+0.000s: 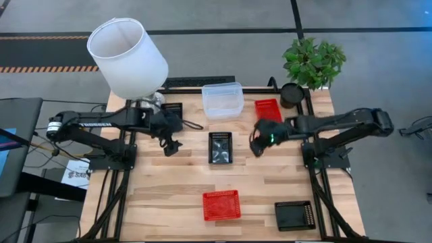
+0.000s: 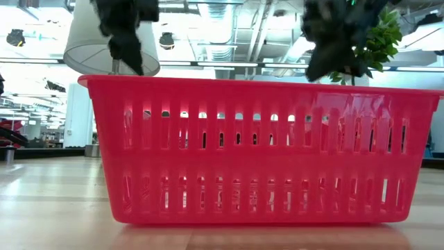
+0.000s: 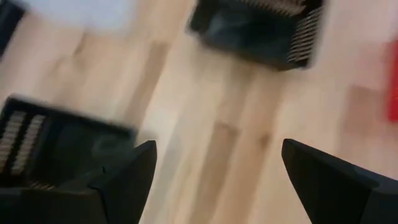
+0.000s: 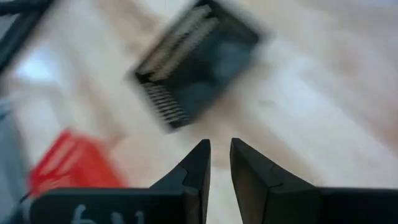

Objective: Stack baskets by color
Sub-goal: Stack the top black bin on the middle black bin

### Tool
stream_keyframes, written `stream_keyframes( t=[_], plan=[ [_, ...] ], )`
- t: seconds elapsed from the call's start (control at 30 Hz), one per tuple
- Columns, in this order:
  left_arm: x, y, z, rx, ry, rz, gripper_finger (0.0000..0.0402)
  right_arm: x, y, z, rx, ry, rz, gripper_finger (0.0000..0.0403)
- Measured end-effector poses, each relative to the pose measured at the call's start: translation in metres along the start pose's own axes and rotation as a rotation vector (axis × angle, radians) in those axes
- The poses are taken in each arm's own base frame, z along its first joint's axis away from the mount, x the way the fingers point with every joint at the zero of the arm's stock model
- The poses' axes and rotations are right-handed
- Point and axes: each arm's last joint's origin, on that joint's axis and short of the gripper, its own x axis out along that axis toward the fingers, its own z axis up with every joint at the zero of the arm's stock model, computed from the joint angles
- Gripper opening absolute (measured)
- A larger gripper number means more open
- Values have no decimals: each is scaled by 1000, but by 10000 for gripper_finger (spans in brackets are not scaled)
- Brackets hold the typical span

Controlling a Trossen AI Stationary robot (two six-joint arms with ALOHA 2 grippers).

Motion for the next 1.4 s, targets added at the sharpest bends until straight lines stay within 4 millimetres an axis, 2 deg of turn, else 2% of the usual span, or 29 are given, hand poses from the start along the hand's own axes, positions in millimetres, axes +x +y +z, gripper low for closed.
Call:
stream_keyframes(
  t=[0.1,0.17,0.23,0.4,0.53,0.63,0.73,0.87,1.0,1.1,1.2,1.4],
  plan=[
    [15,5,-11,-57,34,64,334,7,17,-11,111,-44,15,82],
    [22,9,-17,-110,55,94,334,18,19,-14,237,-68,-31,83],
    [28,10,-20,-145,43,107,334,28,22,-17,292,-58,-35,89],
    [34,9,-26,-129,52,103,334,42,33,-36,388,117,-2,120],
    [34,10,-26,-114,49,125,334,36,47,-58,466,191,23,148],
    [35,13,-26,-203,38,166,334,28,56,-76,575,243,16,160],
    [36,19,-25,-274,36,199,334,20,65,-95,658,292,11,163],
    [41,28,-22,-309,32,261,334,10,72,-117,683,350,0,160],
    [63,37,-17,-338,92,280,334,4,76,-131,659,385,-4,152],
    [84,41,-14,-271,138,297,334,2,76,-136,638,390,-14,146],
    [99,50,-10,-274,135,337,334,1,75,-139,627,364,-17,141],
    [123,72,-5,-550,111,345,334,-1,75,-143,587,348,-26,133]
  ],
)
